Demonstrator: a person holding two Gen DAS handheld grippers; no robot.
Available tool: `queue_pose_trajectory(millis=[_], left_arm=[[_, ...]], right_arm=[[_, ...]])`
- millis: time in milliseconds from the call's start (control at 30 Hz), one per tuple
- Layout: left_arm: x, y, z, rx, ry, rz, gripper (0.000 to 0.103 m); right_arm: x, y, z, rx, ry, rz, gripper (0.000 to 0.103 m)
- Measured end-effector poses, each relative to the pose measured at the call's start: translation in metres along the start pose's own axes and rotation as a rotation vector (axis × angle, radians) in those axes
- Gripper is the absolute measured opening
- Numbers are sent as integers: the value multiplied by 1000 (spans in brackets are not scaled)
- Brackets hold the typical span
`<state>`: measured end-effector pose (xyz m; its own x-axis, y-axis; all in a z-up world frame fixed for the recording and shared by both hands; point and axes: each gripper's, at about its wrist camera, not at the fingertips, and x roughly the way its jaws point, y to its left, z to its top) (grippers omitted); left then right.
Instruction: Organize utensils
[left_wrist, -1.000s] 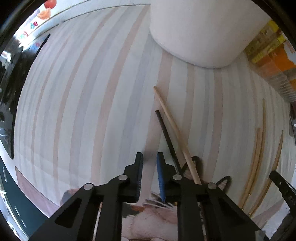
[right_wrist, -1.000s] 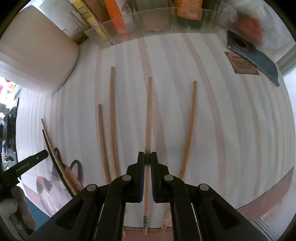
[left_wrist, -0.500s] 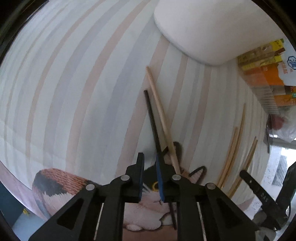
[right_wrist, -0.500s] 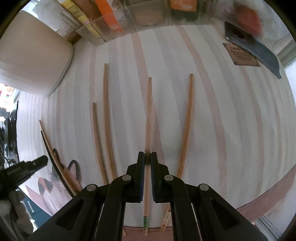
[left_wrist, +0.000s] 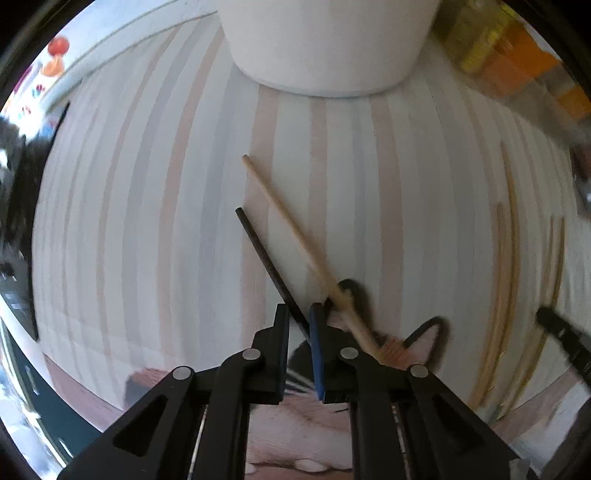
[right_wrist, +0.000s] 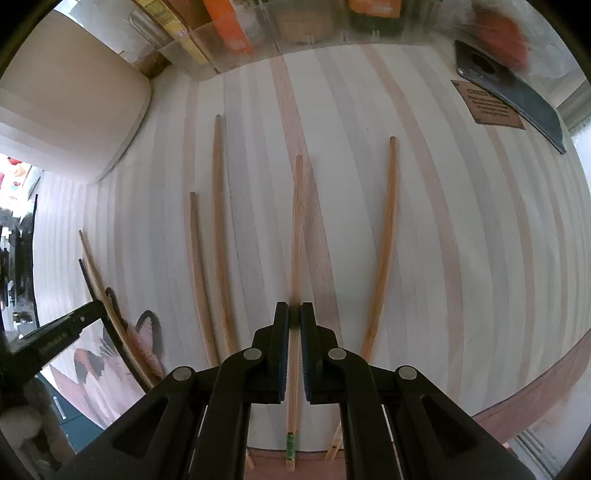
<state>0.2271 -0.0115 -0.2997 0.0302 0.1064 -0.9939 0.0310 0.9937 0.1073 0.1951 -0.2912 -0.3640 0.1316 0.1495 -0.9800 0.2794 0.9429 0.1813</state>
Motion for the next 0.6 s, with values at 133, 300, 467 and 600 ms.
queue_pose_trajectory(millis=[133, 300, 467, 600], left_arm=[[-2, 7, -8, 66, -20, 74, 5], [-1, 19, -10, 74, -14, 68, 5], [3, 27, -22, -67, 56, -45, 7], [5, 30, -48, -177, 101, -130, 12]], right_arm=[[-4, -6, -2, 4, -9, 6, 6], [-3, -10, -3, 6, -12, 9, 6], [-1, -6, -3, -5, -10, -1, 6], [0, 0, -3, -32, 0, -17, 7]])
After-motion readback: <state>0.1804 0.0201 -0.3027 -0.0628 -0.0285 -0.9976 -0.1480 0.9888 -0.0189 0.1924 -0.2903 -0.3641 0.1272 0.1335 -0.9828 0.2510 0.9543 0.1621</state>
